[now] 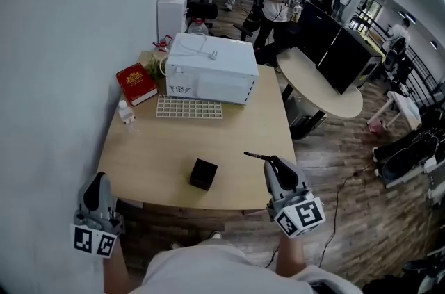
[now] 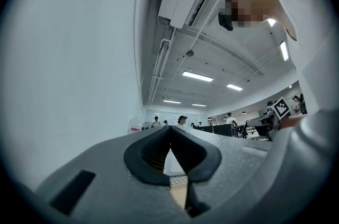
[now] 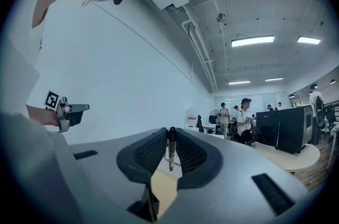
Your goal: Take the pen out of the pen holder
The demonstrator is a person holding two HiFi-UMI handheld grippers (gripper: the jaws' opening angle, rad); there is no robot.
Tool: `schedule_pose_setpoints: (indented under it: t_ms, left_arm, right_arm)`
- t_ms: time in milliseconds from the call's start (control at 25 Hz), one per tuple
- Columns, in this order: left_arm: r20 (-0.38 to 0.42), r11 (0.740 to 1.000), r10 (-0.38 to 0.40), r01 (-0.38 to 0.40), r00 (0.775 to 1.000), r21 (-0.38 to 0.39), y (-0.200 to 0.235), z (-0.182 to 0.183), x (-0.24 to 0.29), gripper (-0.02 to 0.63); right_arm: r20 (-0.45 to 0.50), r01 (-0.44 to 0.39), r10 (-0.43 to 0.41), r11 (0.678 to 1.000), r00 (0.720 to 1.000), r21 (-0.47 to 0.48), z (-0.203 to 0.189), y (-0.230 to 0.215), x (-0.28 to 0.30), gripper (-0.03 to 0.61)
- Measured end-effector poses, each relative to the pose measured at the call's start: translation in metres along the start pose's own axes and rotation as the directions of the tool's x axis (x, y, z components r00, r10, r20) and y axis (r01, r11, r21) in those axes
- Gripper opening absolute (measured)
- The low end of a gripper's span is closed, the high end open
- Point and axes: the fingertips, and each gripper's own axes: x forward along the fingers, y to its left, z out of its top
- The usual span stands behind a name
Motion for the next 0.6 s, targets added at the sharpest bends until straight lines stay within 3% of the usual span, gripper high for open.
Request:
schedule_pose_setpoints:
  t_ms: [600]
  left_arm:
    - [-0.007, 1.000, 0.003, -0.003, 1.000, -0.004, -0.004, 0.001, 0.002, 0.014]
  right_arm:
    - [0.006, -0.041, 0.041, 0.999, 0.999, 0.004, 0.001, 0.007, 0.017, 0.058]
